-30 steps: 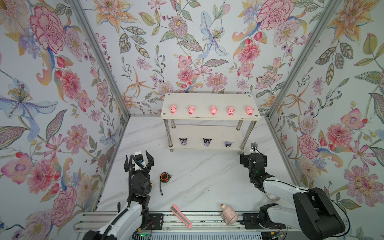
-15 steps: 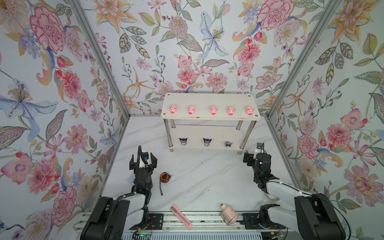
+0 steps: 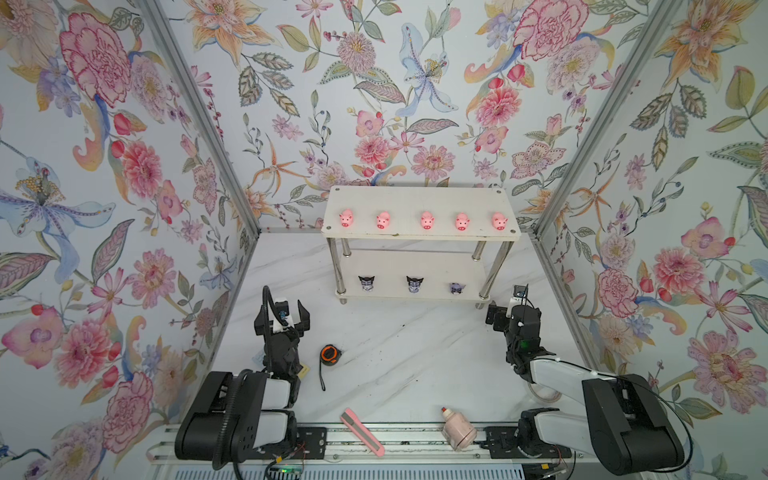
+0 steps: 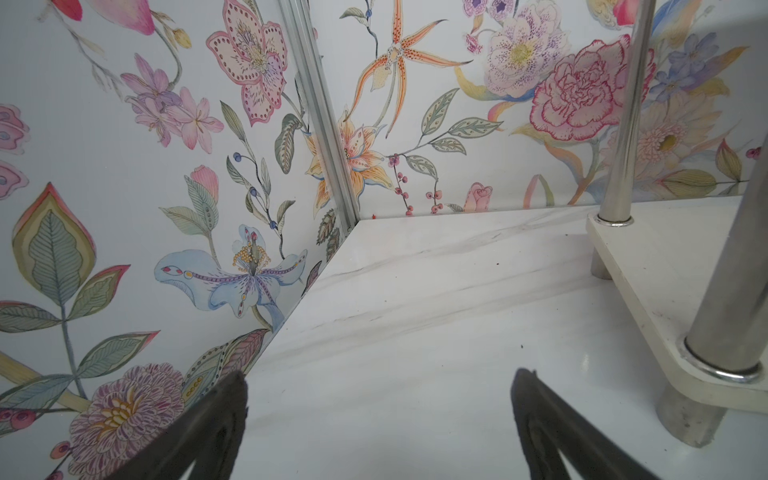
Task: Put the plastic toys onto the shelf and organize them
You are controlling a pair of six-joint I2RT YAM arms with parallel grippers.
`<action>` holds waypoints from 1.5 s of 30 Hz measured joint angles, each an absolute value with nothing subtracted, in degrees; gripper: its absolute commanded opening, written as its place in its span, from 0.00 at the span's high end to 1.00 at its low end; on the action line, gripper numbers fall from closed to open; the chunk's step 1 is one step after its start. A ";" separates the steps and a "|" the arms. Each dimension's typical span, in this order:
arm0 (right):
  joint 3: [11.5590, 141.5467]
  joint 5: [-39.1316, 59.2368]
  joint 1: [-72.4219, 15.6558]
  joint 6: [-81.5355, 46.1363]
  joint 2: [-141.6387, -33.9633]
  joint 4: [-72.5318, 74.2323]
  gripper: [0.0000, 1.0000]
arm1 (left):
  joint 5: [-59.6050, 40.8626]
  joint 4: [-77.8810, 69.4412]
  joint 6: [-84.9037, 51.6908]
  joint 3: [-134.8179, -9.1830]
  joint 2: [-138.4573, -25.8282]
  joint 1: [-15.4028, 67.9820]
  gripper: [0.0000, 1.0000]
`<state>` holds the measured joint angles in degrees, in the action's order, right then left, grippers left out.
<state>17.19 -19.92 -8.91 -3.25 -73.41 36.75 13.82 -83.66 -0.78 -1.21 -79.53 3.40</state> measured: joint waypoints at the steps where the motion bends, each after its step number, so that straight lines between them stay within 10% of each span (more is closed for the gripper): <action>1: 17.39 -19.88 -8.91 -3.25 -73.69 36.77 0.01 | 13.63 -85.30 -1.19 -1.21 -82.39 3.31 0.01; 16: 16.38 -18.57 -7.97 -3.27 -72.90 42.76 0.01 | 10.72 -86.17 -1.54 -0.97 -92.03 3.27 0.00; 28: 14.68 -20.82 -15.49 -7.88 -35.35 20.18 0.01 | 32.49 -49.84 -18.72 -13.72 -45.98 4.27 0.01; 38: 39.57 -25.15 -33.50 -11.05 -42.89 -4.29 0.00 | 29.04 -36.86 -24.77 -9.10 -43.81 4.29 0.12; 45: 55.70 -28.05 -46.44 -7.33 -57.14 -7.94 0.44 | 16.56 -31.55 -26.44 -15.07 -43.90 4.29 0.19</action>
<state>55.70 -28.05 -46.44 -7.33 -57.14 -7.94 16.56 -31.55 -26.44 -15.07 -43.90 4.29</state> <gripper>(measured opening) 0.683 0.814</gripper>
